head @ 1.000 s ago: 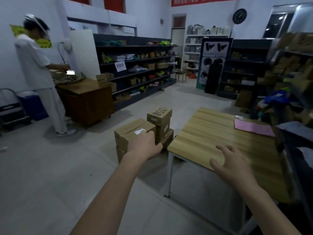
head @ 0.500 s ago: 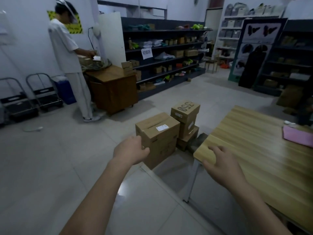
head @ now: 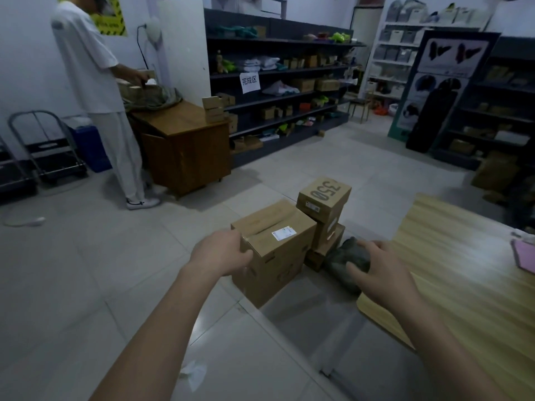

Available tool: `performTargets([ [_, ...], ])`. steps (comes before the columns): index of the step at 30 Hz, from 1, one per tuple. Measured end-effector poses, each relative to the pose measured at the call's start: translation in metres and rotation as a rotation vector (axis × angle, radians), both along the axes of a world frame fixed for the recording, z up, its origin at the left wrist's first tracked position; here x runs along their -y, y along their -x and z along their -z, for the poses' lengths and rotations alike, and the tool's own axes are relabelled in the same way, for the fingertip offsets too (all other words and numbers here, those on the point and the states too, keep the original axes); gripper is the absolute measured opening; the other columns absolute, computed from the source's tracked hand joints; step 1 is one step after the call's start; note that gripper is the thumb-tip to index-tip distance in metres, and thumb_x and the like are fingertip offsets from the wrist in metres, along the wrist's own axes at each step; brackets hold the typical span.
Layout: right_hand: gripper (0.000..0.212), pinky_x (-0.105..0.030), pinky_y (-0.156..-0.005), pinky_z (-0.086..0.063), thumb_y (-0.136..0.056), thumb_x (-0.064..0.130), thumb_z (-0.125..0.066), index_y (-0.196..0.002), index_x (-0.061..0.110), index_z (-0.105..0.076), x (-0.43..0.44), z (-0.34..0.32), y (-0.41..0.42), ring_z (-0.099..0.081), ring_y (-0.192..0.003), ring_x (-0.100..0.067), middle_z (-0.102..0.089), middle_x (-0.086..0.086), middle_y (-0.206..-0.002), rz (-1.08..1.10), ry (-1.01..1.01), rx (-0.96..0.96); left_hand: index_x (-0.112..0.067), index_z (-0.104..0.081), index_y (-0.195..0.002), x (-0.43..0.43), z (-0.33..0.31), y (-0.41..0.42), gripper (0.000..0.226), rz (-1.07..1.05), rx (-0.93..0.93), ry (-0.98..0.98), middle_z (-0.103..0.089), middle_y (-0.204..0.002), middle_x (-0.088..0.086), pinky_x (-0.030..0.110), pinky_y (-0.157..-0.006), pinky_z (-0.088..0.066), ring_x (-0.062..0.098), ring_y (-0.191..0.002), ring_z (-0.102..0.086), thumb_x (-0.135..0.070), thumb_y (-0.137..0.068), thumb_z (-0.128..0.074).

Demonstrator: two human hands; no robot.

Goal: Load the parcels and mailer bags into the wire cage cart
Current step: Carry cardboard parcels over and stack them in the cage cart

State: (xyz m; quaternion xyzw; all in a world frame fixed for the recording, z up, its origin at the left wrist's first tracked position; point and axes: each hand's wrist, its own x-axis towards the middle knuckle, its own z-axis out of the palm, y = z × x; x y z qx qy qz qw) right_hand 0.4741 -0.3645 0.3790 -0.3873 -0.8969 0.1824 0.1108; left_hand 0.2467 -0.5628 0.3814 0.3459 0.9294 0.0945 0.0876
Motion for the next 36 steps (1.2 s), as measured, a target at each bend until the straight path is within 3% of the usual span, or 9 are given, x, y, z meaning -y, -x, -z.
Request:
performTargets([
  [8, 0.062, -0.032, -0.083, -0.048, -0.093, 0.042, -0.061, -0.149, 0.023, -0.042, -0.049, 0.01, 0.074, -0.052, -0.119, -0.023, -0.045, -0.004, -0.142, -0.011, 0.011, 0.024, -0.021, -0.053, -0.132, -0.044, 0.009, 0.069, 0.043, 0.024, 0.013, 0.02, -0.06, -0.121, 0.001, 0.024, -0.069, -0.039, 0.011, -0.09, -0.049, -0.047, -0.097, -0.052],
  [12, 0.061, -0.035, -0.092, -0.051, -0.094, 0.041, -0.061, -0.149, 0.022, -0.042, -0.087, 0.019, 0.117, -0.051, -0.122, -0.022, -0.044, -0.004, -0.144, -0.022, 0.038, 0.006, -0.022, -0.051, -0.135, -0.082, 0.018, 0.108, 0.045, 0.026, 0.014, 0.035, -0.059, -0.124, 0.002, 0.028, -0.074, -0.043, 0.013, -0.094, -0.051, -0.047, -0.097, -0.052],
  [16, 0.058, -0.032, -0.09, -0.05, -0.093, 0.042, -0.062, -0.146, 0.027, -0.044, -0.137, 0.035, 0.165, -0.051, -0.12, -0.018, -0.044, -0.001, -0.143, -0.025, 0.055, 0.001, -0.021, -0.052, -0.133, -0.134, 0.035, 0.151, 0.045, 0.013, 0.022, 0.067, -0.058, -0.123, 0.002, 0.027, -0.072, -0.044, 0.014, -0.096, -0.054, -0.048, -0.097, -0.051],
  [22, 0.063, -0.037, -0.097, -0.051, -0.093, 0.042, -0.063, -0.149, 0.025, -0.041, -0.218, 0.041, 0.228, -0.049, -0.125, -0.019, -0.042, -0.001, -0.147, -0.029, 0.112, -0.019, -0.02, -0.051, -0.135, -0.217, 0.04, 0.214, 0.05, -0.025, 0.019, 0.074, -0.057, -0.128, 0.003, 0.037, -0.087, -0.053, 0.021, -0.111, -0.058, -0.051, -0.095, -0.051],
  [36, 0.065, -0.039, -0.094, -0.054, -0.09, 0.045, -0.064, -0.148, 0.026, -0.043, -0.311, 0.091, 0.386, -0.052, -0.119, -0.015, -0.043, 0.002, -0.145, -0.026, 0.143, 0.082, -0.016, -0.047, -0.139, -0.299, 0.098, 0.377, 0.058, -0.059, 0.103, 0.12, -0.057, -0.131, 0.007, 0.039, -0.091, -0.052, 0.025, -0.115, -0.057, -0.053, -0.095, -0.048],
])
